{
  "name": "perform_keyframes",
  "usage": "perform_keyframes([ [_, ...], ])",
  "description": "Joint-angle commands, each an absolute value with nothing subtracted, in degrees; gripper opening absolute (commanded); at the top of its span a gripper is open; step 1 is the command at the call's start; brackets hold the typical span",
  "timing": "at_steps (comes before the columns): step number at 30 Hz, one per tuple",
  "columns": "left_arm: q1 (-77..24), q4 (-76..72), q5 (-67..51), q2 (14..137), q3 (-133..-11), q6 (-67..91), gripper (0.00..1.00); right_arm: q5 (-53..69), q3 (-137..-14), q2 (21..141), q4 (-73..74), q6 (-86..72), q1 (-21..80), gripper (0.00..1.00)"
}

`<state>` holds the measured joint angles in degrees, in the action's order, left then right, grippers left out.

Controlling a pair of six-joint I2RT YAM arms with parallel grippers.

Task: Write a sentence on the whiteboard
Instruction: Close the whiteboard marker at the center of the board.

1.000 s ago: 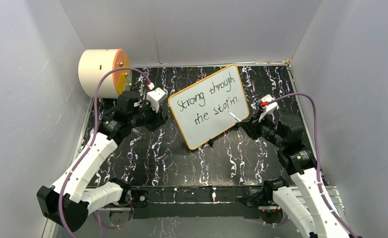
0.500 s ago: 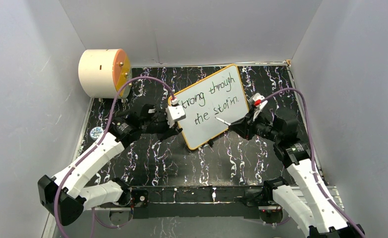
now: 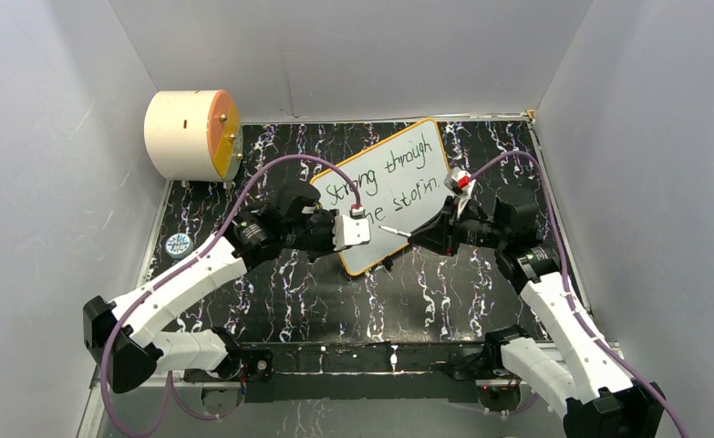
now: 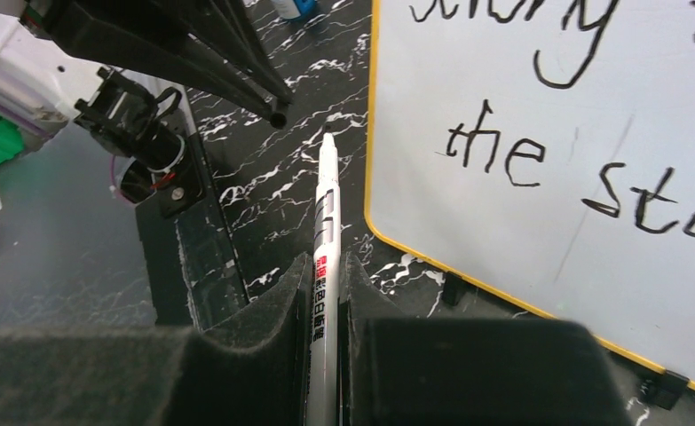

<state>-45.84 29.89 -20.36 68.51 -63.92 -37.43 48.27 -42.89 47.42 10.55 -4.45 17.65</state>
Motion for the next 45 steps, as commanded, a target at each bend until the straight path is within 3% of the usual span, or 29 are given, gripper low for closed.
perform_keyframes([
  [1, -47.8, 31.2, -15.6, 69.2, -66.5, -41.9, 0.0, 54.5, -45.3, 48.7, 6.4, -4.7, 17.9, 0.0],
  [10, -50.2, 30.9, -14.5, 70.4, -67.5, -43.4, 0.0, 57.1, -45.8, 52.7, 7.4, -3.3, 19.9, 0.0],
  [21, -51.6, 30.9, -14.4, 71.0, -68.0, -44.2, 0.0, 50.5, -47.2, 55.9, 9.0, -1.7, 25.9, 0.0],
  [45, -53.3, 31.2, -14.9, 72.1, -69.3, -45.8, 0.0, 48.1, -48.4, 58.6, 11.0, -0.8, 28.0, 0.0],
])
